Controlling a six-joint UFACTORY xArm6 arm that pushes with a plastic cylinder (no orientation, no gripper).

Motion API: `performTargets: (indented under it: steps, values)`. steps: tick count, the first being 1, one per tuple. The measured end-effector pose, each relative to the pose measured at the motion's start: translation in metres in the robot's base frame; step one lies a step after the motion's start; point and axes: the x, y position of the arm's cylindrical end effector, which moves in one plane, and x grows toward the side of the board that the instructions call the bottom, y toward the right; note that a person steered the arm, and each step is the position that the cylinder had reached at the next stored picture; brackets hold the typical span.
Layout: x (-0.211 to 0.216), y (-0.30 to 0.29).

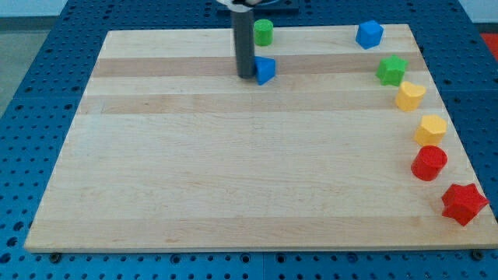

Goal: Push the blue triangle closer to the blue cube

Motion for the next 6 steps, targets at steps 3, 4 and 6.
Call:
performTargets:
  steps: [3, 4, 6]
  values:
    - [0.006, 0.067]
    - [0.011, 0.067]
    - [0.011, 0.098]
